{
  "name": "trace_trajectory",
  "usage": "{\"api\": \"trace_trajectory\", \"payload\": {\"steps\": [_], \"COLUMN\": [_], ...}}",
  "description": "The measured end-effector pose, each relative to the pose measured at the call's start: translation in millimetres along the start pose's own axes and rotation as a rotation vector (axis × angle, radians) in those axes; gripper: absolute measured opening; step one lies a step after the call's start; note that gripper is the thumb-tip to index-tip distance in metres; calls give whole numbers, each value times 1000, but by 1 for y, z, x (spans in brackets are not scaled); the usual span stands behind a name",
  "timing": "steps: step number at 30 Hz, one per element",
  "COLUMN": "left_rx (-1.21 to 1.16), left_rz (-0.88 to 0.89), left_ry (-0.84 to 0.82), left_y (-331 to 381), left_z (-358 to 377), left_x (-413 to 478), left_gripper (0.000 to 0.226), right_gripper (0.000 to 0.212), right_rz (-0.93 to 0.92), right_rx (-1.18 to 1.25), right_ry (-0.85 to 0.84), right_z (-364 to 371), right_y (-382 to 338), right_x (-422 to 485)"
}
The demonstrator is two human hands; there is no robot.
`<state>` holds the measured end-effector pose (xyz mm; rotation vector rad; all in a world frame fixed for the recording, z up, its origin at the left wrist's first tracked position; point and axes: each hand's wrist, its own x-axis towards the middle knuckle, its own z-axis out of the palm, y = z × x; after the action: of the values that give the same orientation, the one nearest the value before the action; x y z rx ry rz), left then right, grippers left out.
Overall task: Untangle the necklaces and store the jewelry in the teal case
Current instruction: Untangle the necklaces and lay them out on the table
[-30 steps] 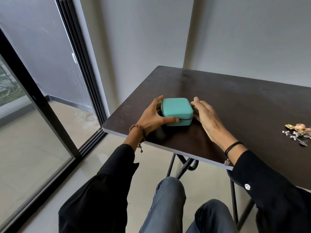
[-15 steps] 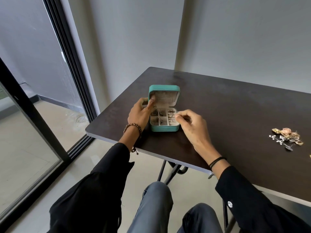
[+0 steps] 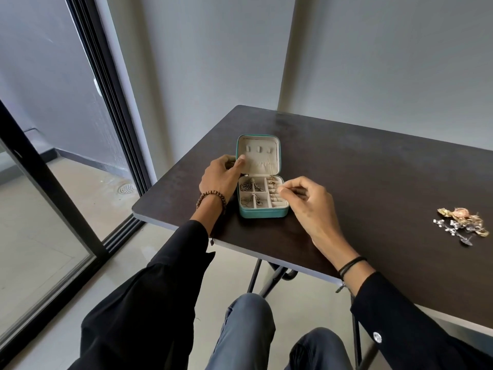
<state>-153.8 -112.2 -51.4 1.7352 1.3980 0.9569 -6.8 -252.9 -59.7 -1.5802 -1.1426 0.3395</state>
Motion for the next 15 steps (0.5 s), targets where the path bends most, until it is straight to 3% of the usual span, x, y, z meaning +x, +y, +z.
{"api": "trace_trajectory", "payload": {"steps": [15], "left_rx": [-97], "left_rz": [85], "left_ry": [-11], "left_y": [-4], "left_z": [-2], "left_x": [1], "left_gripper": [37], "right_gripper": [24], "right_rz": [-157], "right_rx": [-537], "right_ry": [-26], "right_z": [4], "right_y": [-25], "right_x": [53]}}
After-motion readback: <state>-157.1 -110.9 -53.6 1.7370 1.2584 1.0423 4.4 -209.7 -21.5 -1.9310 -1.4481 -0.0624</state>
